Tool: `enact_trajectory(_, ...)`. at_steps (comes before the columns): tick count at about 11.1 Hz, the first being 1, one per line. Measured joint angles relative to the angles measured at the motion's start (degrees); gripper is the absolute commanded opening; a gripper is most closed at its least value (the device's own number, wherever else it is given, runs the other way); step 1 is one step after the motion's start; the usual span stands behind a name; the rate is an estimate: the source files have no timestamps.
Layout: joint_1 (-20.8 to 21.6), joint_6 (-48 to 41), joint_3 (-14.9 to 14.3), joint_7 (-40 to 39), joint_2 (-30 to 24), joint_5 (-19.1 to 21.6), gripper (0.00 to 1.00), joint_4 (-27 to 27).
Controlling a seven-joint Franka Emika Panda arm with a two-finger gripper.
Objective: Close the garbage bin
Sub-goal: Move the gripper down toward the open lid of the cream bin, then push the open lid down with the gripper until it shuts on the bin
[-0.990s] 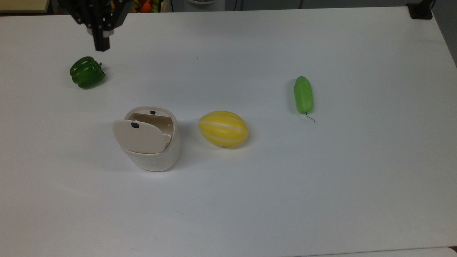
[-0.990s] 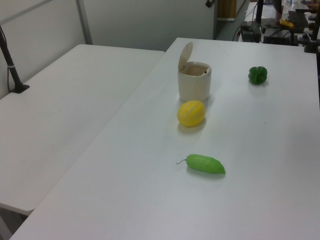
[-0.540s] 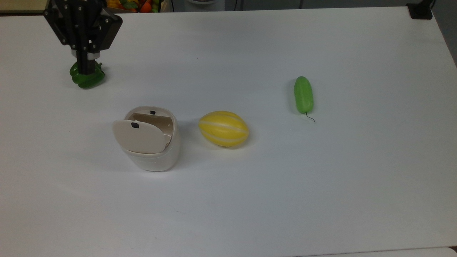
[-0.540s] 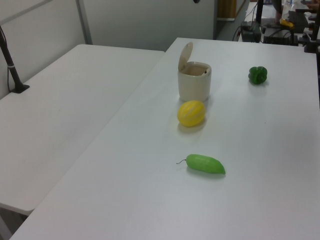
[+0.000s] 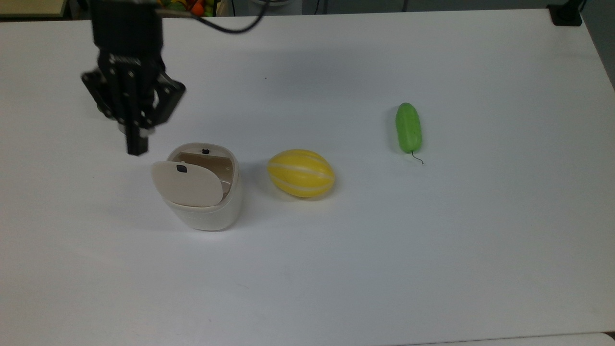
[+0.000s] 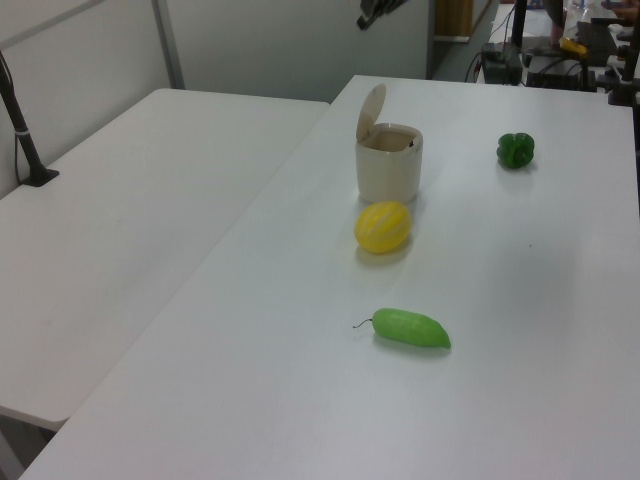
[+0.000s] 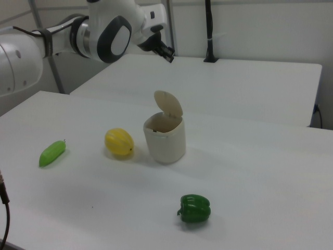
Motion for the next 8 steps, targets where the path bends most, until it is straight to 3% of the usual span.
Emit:
enact_trajectory(4, 1.08, 0.00, -0.65, -0.55, 3.74, -1.27, 0.05, 0.05)
enact_trajectory(8, 1.08, -10.50, -0.78, -5.24, 4.47, -1.14, 0.01, -0.21)
